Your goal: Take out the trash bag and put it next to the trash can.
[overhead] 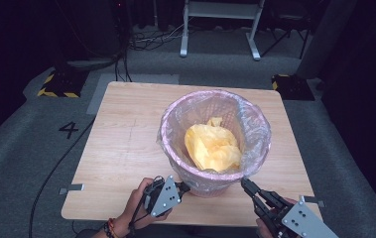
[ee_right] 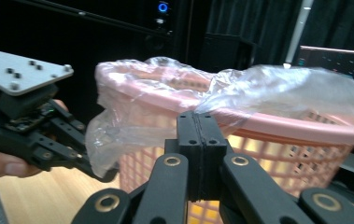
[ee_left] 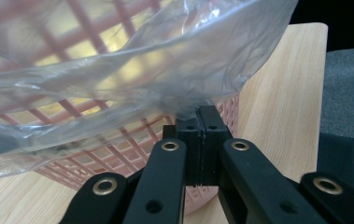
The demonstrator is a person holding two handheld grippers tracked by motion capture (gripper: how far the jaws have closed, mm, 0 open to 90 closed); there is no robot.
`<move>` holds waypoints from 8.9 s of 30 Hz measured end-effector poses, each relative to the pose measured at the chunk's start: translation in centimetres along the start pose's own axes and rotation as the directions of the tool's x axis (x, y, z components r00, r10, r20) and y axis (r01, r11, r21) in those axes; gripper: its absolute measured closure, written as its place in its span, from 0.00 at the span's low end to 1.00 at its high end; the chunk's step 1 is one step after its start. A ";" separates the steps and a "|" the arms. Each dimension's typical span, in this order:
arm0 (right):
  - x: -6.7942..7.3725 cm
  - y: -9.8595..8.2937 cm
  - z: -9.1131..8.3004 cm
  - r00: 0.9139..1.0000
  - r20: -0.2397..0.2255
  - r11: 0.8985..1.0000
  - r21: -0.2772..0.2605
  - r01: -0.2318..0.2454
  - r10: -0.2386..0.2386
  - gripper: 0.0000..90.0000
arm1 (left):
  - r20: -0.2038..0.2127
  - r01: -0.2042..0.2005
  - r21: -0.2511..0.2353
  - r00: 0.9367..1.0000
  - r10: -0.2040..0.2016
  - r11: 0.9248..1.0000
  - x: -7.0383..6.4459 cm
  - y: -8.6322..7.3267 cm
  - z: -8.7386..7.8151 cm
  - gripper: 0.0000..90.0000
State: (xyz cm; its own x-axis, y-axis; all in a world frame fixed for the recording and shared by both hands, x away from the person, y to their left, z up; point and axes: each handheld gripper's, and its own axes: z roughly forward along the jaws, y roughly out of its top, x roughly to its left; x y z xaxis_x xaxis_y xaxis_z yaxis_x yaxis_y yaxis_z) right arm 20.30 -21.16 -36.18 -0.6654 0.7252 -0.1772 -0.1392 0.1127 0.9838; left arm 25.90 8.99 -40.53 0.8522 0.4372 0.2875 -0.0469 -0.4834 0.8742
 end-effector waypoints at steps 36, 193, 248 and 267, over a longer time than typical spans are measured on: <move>-0.7 -0.7 -0.2 0.991 0.014 0.991 0.001 -0.131 0.131 0.84 | -0.087 0.091 -0.178 0.990 -0.108 0.980 0.8 -0.8 -1.5 0.52; 4.1 -3.3 9.6 0.979 -0.198 0.996 0.064 0.058 -0.044 0.99 | 0.108 -0.012 -0.034 0.994 0.016 0.999 -0.8 -4.4 2.6 0.75; 4.8 -4.4 10.0 0.956 -0.283 0.994 0.052 0.101 -0.082 0.69 | -0.065 0.105 -0.164 0.991 -0.117 0.981 3.8 -2.7 -1.3 0.99; 4.8 -3.6 12.4 0.987 -0.160 0.997 0.068 0.032 -0.020 1.00 | -0.091 0.113 -0.230 0.986 -0.137 0.967 3.5 -3.2 -2.6 0.66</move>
State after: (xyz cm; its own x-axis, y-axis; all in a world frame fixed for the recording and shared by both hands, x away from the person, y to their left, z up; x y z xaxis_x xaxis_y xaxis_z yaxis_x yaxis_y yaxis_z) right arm 26.77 -9.66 -40.30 -0.7710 0.6049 -0.1990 -0.1098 0.1815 0.9772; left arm 27.70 14.06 -41.32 0.7993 0.5669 0.1993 -0.0685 -0.2435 0.9675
